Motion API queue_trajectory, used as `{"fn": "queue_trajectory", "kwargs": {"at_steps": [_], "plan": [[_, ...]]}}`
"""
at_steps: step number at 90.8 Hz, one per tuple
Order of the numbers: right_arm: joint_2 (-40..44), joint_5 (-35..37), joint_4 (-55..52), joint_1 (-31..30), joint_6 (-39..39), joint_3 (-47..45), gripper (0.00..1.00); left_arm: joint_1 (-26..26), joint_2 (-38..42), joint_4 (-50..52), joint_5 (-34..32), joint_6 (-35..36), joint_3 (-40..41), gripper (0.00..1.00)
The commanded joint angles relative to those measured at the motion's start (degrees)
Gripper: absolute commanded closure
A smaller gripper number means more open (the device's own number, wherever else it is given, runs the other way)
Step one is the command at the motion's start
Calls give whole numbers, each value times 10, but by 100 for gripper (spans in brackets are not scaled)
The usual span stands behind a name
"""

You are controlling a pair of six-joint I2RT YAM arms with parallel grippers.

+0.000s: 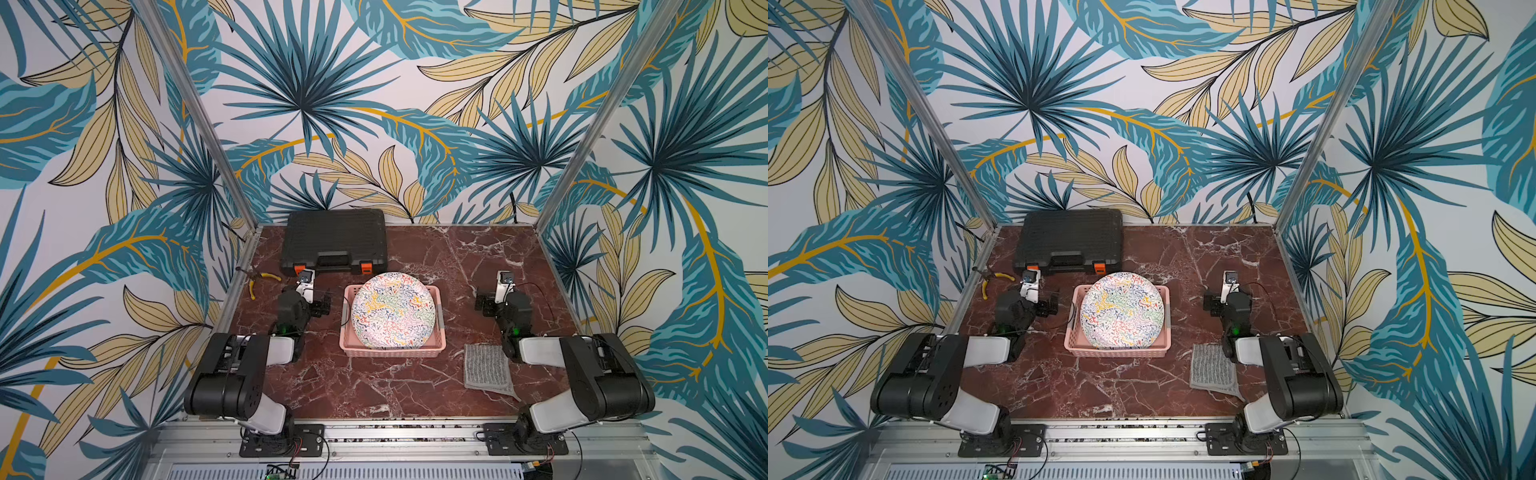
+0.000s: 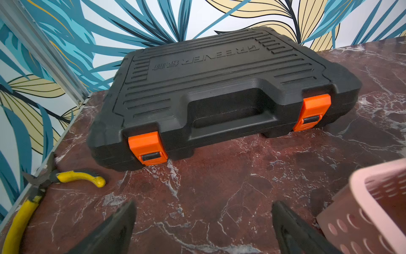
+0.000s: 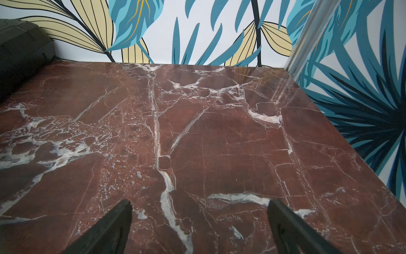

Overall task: Wipe the wet plate dry
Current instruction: Pick up the plate from the bin.

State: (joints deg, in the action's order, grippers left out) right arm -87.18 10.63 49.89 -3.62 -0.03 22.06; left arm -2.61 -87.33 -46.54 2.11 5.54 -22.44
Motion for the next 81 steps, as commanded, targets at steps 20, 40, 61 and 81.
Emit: {"fn": "queue_trajectory", "kwargs": {"at_steps": [20,40,61,81], "plan": [[3,-5,13,4,-3,4,1,2,6,-12,-3,-3,-3,0],[3,-4,12,3,-3,4,1,1,6,-12,-3,-4,-4,0],[3,-7,12,4,-3,5,1,1,5,-12,-4,-3,-3,0],[151,83,-322,-7,86,108,0,1,130,406,78,59,-173,0]]}}
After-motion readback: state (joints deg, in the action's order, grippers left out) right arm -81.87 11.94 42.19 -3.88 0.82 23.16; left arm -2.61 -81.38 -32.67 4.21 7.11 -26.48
